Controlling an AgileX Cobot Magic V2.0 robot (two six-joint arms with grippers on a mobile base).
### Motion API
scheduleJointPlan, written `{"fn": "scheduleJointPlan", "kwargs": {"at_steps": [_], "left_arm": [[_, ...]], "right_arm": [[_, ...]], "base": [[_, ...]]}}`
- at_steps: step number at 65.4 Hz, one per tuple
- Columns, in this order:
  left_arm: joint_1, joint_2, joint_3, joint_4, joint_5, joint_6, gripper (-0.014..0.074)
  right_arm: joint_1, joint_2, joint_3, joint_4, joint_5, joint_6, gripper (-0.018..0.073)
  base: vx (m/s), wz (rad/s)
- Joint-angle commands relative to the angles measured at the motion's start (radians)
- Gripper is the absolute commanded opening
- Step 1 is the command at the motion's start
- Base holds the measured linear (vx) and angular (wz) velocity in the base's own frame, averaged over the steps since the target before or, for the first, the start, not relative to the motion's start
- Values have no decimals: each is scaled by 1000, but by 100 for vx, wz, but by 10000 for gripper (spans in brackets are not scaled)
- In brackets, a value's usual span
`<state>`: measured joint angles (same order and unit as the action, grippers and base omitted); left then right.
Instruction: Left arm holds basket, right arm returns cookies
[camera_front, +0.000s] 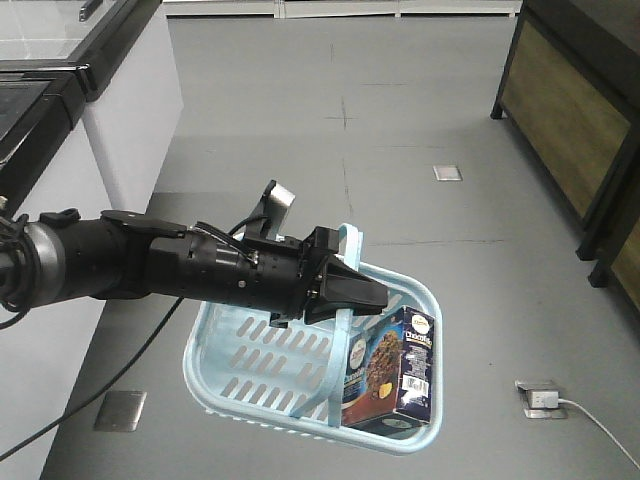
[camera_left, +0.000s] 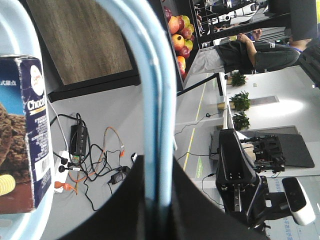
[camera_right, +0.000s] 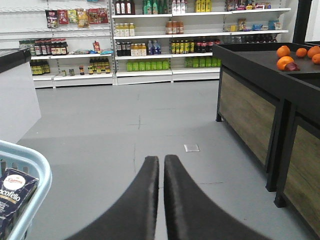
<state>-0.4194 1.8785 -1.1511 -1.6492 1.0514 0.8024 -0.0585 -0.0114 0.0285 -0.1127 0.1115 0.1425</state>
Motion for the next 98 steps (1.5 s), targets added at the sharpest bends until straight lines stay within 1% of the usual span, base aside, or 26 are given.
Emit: {"fn": "scheduleJointPlan", "kwargs": {"at_steps": [1,37,98], "left_arm": [[-4,-64,-28,-123,65,14,-3],[-7,-64,-28,-123,65,14,-3],[-7,-64,-28,-123,62,14,-3]], "right_arm": [[0,-12,17,-12,-71,-4,-6],[0,-12,17,-12,-71,-4,-6],[0,-12,17,-12,-71,-4,-6]], "base": [[0,0],[6,-1],[24,-3]]}}
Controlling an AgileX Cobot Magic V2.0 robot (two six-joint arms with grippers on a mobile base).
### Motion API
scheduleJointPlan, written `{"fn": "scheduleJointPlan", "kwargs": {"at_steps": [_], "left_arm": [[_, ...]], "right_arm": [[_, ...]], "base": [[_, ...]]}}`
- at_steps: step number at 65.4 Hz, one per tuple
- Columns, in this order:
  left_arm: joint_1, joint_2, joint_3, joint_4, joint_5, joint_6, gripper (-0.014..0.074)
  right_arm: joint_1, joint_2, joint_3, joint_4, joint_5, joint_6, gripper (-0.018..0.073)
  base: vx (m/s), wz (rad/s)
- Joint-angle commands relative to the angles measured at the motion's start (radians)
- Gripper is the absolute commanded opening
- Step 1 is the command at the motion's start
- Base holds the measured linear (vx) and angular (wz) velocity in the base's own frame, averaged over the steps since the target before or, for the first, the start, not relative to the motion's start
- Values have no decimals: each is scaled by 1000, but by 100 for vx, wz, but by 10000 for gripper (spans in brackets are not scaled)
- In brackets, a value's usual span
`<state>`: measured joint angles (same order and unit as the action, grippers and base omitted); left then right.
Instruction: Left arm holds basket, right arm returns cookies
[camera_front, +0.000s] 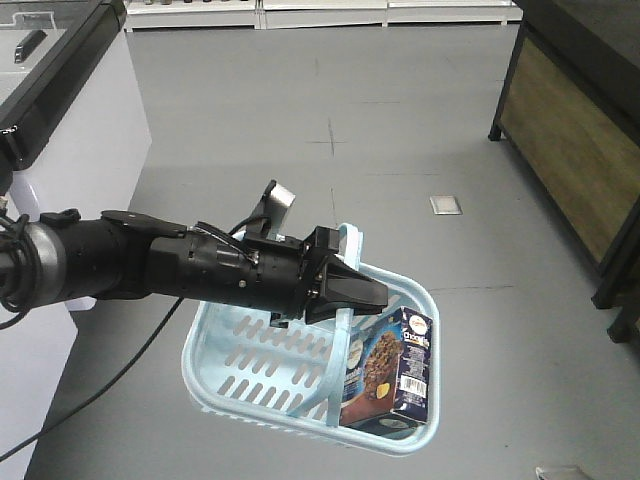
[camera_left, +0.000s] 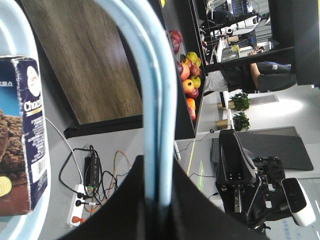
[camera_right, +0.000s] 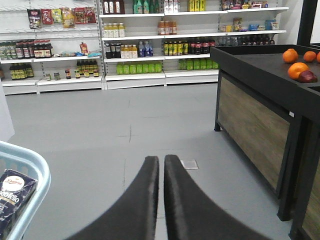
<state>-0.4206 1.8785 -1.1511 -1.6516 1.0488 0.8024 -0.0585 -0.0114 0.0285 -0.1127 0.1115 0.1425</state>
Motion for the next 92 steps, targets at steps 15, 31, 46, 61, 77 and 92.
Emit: {"fn": "scheduleJointPlan", "kwargs": {"at_steps": [15,31,46,61,77,92], "left_arm": [[-6,-64,-28,-121,65,14,-3],[-6,-64,-28,-121,65,14,-3],[-6,-64,-28,-121,65,14,-3],[-6,-64,-28,-121,65,14,-3],[-6,-64,-28,-121,64,14,-3],[-6,-64,-28,-121,64,14,-3]], "right_arm": [[0,-12,17,-12,-71,-4,-6],[0,-12,17,-12,-71,-4,-6],[0,-12,17,-12,-71,-4,-6],[0,-12,17,-12,-71,-4,-6],[0,-12,17,-12,-71,-4,-6],[0,-12,17,-12,-71,-4,-6]], "base": [[27,7],[29,6],[28,8],[33,5],[38,-3],[40,-5]]}}
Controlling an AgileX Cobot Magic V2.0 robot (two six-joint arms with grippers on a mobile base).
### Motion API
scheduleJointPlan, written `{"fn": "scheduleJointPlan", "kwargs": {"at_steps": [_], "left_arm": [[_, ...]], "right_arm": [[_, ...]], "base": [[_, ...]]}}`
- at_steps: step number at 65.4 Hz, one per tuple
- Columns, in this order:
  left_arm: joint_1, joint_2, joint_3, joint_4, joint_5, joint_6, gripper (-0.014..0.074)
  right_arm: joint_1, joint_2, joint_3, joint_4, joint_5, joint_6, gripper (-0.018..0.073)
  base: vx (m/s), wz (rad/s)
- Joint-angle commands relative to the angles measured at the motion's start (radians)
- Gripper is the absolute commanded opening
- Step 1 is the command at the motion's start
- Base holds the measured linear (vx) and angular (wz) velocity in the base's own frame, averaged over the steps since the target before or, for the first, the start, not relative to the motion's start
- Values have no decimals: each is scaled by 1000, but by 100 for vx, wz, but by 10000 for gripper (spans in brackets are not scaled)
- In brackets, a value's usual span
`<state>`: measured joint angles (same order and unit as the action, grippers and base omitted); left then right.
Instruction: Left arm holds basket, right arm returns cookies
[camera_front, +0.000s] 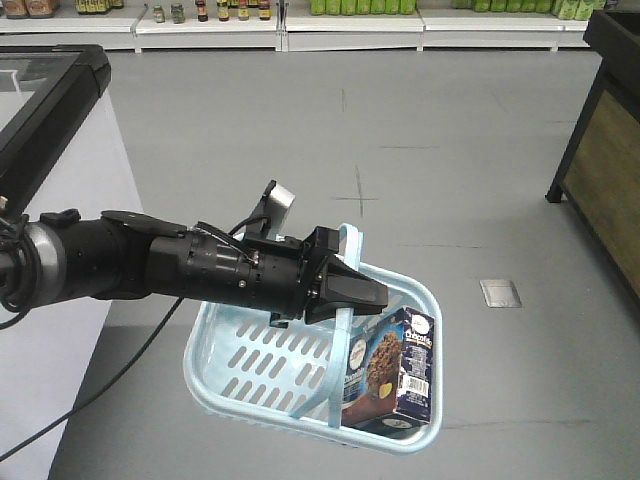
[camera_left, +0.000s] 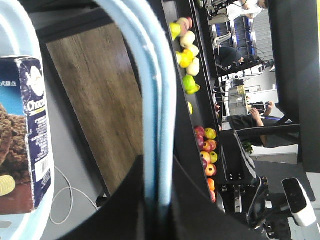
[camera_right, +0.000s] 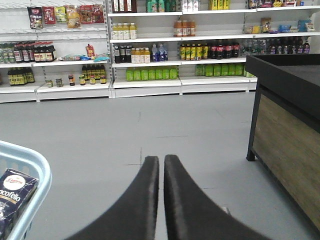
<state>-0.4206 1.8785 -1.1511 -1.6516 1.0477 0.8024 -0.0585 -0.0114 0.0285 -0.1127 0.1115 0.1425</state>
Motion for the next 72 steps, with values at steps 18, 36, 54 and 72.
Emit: {"fn": "scheduleJointPlan", "kwargs": {"at_steps": [18,36,54,72], "left_arm": [[-6,-64,-28,-121,65,14,-3],[-6,-64,-28,-121,66,14,-3],[-6,-64,-28,-121,58,14,-3],[-6,-64,-28,-121,58,14,-3]], "right_arm": [[0,-12,17,-12,-71,-4,-6],[0,-9,16,-12,-72,-4,-6],[0,-9,17,-12,-69,-4,-6],[0,-9,17,-12,-69,-4,-6]], "base": [[42,-4],[43,2],[42,3],[41,-2]]}}
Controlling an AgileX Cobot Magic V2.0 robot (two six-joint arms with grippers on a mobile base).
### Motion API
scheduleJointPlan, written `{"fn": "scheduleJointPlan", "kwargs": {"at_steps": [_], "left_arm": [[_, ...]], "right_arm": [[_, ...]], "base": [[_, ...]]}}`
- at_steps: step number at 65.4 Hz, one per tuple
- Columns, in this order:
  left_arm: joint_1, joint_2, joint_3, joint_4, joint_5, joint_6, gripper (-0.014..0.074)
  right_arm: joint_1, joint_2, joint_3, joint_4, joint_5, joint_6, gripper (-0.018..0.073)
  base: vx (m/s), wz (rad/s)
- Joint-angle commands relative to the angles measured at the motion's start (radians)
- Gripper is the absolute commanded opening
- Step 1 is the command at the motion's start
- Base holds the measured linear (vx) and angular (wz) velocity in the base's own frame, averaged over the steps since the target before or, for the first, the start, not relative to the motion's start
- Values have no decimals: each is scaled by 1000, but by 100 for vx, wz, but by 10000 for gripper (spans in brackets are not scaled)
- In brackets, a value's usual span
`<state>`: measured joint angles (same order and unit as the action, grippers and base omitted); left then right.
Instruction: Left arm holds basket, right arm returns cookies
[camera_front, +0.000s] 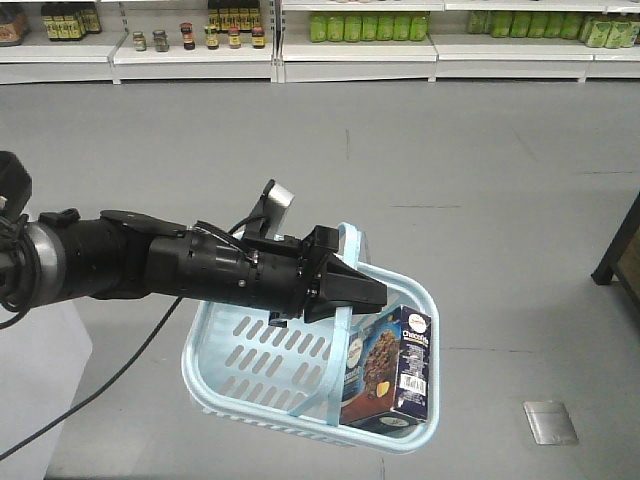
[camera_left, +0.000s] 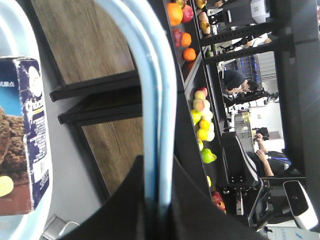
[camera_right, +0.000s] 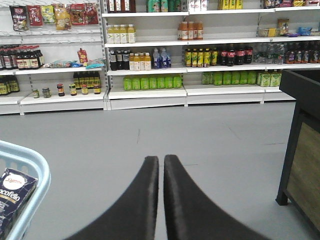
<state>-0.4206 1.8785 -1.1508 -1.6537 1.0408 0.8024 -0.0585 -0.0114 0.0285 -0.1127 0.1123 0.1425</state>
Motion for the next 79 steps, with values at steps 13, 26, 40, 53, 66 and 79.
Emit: {"fn": "scheduleJointPlan", "kwargs": {"at_steps": [13,26,40,53,66,79], "left_arm": [[-6,-64,-29,-119,65,14,-3],[-6,-64,-29,-119,65,14,-3],[-6,-64,-29,-119,65,14,-3],[-6,-64,-29,-119,65,14,-3],[-6,-64,-29,-119,65,14,-3],[-6,-64,-29,-119,65,14,-3]], "right_arm": [[0,-9,17,-12,-69,-4,-6],[0,-9,17,-12,-69,-4,-6],[0,-9,17,-12,-69,-4,-6],[0,-9,17,-12,-69,-4,-6],[0,-9,17,-12,-69,-4,-6],[0,-9,17,-12,-69,-4,-6]], "base": [[42,-6],[42,-6],[42,-3],[44,1],[45,1],[44,4]]}}
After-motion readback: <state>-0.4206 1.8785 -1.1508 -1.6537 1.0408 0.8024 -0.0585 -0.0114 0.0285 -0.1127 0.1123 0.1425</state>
